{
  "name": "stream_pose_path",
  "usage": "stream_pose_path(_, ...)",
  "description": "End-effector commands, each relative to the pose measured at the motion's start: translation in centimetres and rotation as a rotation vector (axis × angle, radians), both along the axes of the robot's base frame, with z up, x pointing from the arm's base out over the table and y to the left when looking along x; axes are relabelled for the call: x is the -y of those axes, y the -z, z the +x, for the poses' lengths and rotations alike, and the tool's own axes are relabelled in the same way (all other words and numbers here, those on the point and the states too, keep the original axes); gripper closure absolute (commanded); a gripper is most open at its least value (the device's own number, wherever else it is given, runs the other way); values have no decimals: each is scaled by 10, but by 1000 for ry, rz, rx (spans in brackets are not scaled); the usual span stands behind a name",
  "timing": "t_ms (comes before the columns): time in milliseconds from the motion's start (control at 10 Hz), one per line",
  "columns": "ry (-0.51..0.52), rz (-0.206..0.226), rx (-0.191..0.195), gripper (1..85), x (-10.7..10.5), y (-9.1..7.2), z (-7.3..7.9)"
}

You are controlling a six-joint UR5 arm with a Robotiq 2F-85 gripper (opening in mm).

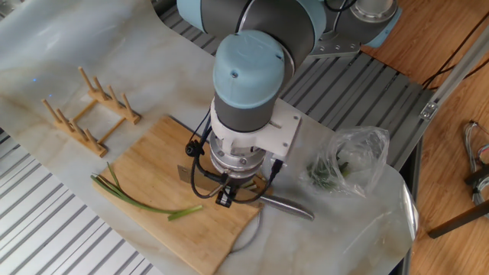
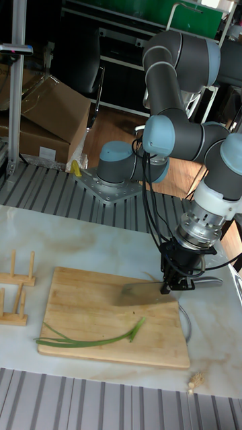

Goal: Chop the green garlic

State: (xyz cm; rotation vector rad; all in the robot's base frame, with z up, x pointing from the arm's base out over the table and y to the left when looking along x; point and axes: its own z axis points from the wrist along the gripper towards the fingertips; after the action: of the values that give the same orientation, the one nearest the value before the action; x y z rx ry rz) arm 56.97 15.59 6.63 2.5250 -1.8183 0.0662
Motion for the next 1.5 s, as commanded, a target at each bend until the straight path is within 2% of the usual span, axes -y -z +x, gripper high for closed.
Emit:
stream_pose_path(0, -42, 22, -13, 843, -5, -5, -5)
stream_pose_path(600, -88, 27, -17, 843, -2, -2, -7)
stream_pose_path(700, -103, 18, -18, 843, -1, -4, -6)
stream_pose_path(1400, -182, -2, -61, 843, 5, -8, -18)
